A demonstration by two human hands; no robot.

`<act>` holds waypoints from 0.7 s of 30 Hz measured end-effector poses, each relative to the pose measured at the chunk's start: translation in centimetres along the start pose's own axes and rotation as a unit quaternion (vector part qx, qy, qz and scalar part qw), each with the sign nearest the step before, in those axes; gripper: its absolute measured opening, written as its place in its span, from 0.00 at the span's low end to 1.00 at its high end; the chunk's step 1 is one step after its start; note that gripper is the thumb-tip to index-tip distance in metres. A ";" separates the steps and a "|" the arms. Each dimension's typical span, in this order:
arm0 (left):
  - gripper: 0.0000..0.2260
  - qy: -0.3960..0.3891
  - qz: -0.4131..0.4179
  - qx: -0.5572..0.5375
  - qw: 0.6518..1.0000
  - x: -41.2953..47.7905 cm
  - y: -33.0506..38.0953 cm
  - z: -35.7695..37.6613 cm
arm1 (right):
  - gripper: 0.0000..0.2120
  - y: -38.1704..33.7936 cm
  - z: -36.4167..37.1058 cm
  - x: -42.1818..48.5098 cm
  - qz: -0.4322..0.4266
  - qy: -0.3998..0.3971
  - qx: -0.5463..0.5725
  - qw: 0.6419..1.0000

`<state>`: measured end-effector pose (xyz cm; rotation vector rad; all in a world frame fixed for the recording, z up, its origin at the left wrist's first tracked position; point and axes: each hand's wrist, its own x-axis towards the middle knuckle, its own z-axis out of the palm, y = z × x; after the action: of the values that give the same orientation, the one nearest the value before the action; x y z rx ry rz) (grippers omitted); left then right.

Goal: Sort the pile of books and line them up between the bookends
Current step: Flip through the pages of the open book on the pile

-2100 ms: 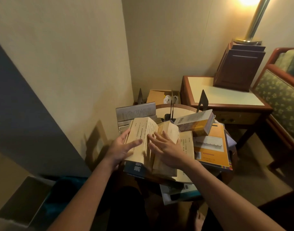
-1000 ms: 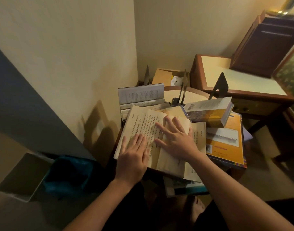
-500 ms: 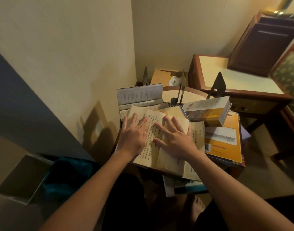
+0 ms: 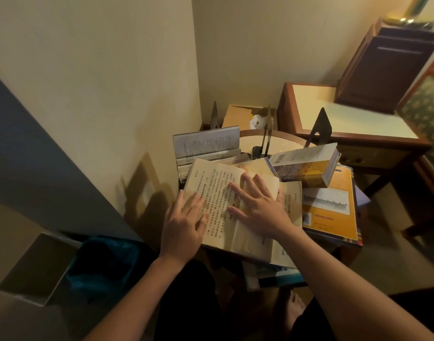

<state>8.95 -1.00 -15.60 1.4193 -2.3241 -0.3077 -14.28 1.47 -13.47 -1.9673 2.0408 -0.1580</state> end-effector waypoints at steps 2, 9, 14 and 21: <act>0.23 -0.035 -0.033 -0.037 0.998 1.6 0.7 -0.8 | 0.34 0.0 0.0 0.0 0.002 -0.001 0.000 1.000; 0.30 -0.060 -0.140 -0.158 0.976 3.9 0.8 -3.8 | 0.33 0.0 -0.2 0.0 0.000 -0.011 0.013 1.000; 0.30 -0.072 -0.151 -0.222 0.961 3.6 1.0 -5.4 | 0.36 0.0 -1.1 0.0 -0.009 -0.023 0.013 1.000; 0.26 -0.086 -0.278 -0.501 0.815 3.4 2.2 -5.8 | 0.44 -0.8 -1.5 -1.9 0.032 0.033 0.116 0.992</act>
<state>8.39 -2.91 -8.83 1.4105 -1.3130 -1.5957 -13.92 3.11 -11.50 -1.7747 2.0211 -0.4301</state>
